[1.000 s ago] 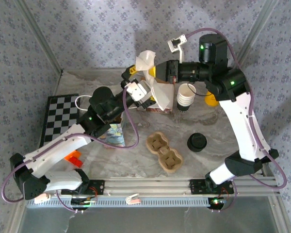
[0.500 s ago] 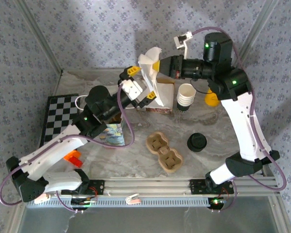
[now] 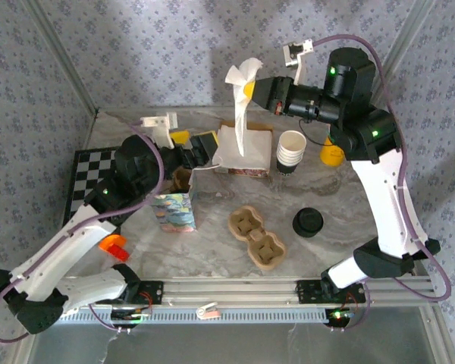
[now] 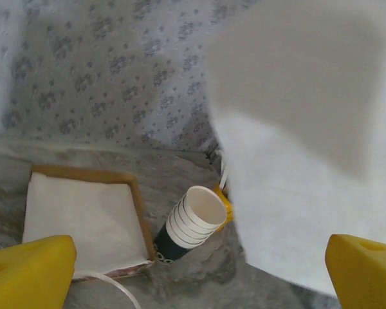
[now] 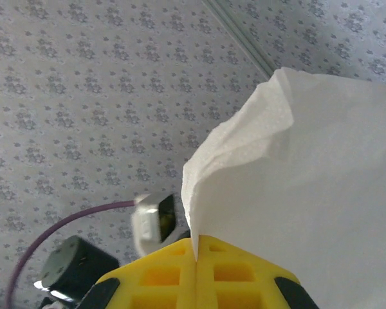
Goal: Pack the takeout coffee
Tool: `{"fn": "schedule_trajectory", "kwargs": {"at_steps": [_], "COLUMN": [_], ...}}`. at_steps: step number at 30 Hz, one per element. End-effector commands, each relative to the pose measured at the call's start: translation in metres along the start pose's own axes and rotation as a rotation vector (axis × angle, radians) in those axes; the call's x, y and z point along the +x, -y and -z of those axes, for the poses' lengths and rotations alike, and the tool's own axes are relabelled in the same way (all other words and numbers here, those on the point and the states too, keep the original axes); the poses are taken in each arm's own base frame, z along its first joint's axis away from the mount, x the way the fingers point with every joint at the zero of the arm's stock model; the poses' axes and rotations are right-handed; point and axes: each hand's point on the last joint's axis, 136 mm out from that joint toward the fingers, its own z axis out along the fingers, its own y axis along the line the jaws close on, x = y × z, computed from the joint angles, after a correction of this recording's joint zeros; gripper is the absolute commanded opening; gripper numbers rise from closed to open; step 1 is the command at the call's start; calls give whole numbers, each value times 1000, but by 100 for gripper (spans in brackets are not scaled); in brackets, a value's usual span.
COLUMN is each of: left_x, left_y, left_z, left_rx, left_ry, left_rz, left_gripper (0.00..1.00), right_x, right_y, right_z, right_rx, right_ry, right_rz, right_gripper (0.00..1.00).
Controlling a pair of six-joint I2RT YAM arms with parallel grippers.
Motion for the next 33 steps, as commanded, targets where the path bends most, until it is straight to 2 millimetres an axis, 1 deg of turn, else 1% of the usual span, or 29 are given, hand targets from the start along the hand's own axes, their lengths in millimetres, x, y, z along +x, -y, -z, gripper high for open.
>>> {"fn": "schedule_trajectory", "kwargs": {"at_steps": [1,3,4,6,11,12,14,18,20,22,24,25,27,29,30,32,33], "left_x": [-24,-34,-39,-45,-53,-55,-55,-53,-52,-52,-51,-49,-49,-45,-45,-42,-41], "left_y": [2,3,6,9,8,10,8,9,6,7,8,4,-5,-23,-29,-52,-61], "left_z": [-4,-11,-15,-20,-30,-31,-34,-42,-41,-36,-30,-26,-12,9,18,42,50], "left_rx": [70,110,141,180,220,237,226,241,215,233,239,214,134,-6,-50,-194,-232], "left_ry": [34,47,50,55,60,61,59,36,26,35,39,40,49,50,55,54,46], "left_rz": [312,368,388,428,490,495,517,555,547,544,553,543,492,414,371,316,296], "left_gripper": [100,100,100,100,100,100,100,100,100,100,100,99,99,98,97,92,90], "right_x": [-12,-11,-13,-19,-27,-28,-29,-29,-27,-26,-21,-18,-10,-3,1,13,17], "right_y": [-19,-25,-27,-36,-54,-58,-68,-84,-77,-71,-63,-57,-49,-41,-39,-35,-36], "right_z": [2,3,3,5,9,9,11,12,13,10,2,-2,-10,-24,-31,-49,-55], "right_rx": [-67,-92,-94,-128,-194,-209,-245,-286,-251,-256,-259,-231,-183,-181,-192,-203,-206], "right_ry": [42,36,40,63,89,95,104,109,105,113,102,104,97,70,56,15,1], "right_rz": [5,-2,-8,10,-3,-3,3,21,14,2,-36,-41,-40,-72,-90,-122,-126], "right_gripper": [0,0,0,0,0,0,0,0,0,0,0,0,0,0,0,0,0]}}
